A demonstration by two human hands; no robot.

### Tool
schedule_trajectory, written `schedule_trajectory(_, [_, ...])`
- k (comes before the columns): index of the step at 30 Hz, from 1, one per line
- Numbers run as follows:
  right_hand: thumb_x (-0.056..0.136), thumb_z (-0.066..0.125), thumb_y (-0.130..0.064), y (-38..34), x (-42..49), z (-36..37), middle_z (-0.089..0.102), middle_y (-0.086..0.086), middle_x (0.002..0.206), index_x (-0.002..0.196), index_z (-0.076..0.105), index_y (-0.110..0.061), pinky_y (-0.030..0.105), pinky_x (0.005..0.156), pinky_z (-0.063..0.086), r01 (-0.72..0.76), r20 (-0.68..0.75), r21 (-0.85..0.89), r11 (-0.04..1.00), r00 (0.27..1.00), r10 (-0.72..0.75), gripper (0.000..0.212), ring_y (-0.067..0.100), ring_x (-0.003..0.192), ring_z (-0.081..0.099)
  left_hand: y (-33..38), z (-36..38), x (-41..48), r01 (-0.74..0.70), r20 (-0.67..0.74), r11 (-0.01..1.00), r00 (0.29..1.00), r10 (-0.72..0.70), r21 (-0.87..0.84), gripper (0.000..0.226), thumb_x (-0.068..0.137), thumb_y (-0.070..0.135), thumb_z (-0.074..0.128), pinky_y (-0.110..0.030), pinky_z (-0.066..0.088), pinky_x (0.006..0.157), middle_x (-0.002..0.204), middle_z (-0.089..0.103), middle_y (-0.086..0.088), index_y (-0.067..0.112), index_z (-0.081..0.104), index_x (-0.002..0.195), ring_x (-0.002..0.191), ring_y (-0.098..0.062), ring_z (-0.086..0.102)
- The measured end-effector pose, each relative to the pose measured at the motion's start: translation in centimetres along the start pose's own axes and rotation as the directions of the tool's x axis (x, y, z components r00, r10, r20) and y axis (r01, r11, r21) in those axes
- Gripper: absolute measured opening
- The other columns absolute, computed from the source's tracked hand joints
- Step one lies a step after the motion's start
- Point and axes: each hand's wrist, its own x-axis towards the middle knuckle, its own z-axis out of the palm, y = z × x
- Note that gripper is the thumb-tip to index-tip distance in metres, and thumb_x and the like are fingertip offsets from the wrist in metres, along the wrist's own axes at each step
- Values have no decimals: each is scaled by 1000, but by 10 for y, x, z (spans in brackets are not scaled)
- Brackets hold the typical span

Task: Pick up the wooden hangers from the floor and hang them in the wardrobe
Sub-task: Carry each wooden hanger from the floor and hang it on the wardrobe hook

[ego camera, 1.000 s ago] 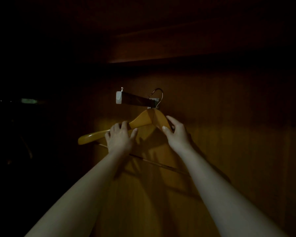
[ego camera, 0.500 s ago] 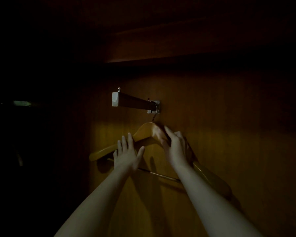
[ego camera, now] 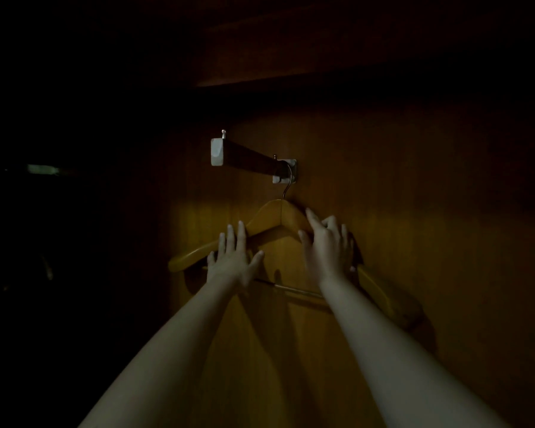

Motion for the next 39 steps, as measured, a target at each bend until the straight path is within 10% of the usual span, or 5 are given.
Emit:
schedule_trajectory(4, [95,50,-24,-3,-17,-9,36,2,143,149,18,-28,42,104,30,-24,75,-115,993,997,32,63,26,130,32,-7,-5,-22,-39,7,999,999,39,16,73,96,51,30,-47,2,117,157,-19,0,28,-18,146,145,-19,-13])
schedule_trajectory(19, [99,38,-34,-20,-182,-56,39,1,144,137,44,-22,38,107,29,16,402,-289,957,909,106,40,21,132,35,-55,-27,-166,-372,355,928,869,344,13,57,97,49,27,-44,11,118,158,13,-2,27,15,149,146,-21,11])
schedule_trajectory(32, [97,43,-33,-31,-429,-127,57,1,127,128,52,-24,38,95,46,-229,725,-459,858,461,511,33,20,114,55,-103,19,-353,-488,747,818,409,523,-305,47,99,46,30,-32,47,81,108,59,-7,19,44,134,90,-16,56])
schedule_trajectory(39, [95,45,-30,-17,-567,-191,63,2,107,107,63,-21,34,90,46,-465,693,-503,729,287,661,22,16,98,59,-86,71,-450,-486,800,739,125,587,-467,40,97,44,38,-41,50,88,107,61,-6,17,54,122,96,-22,58])
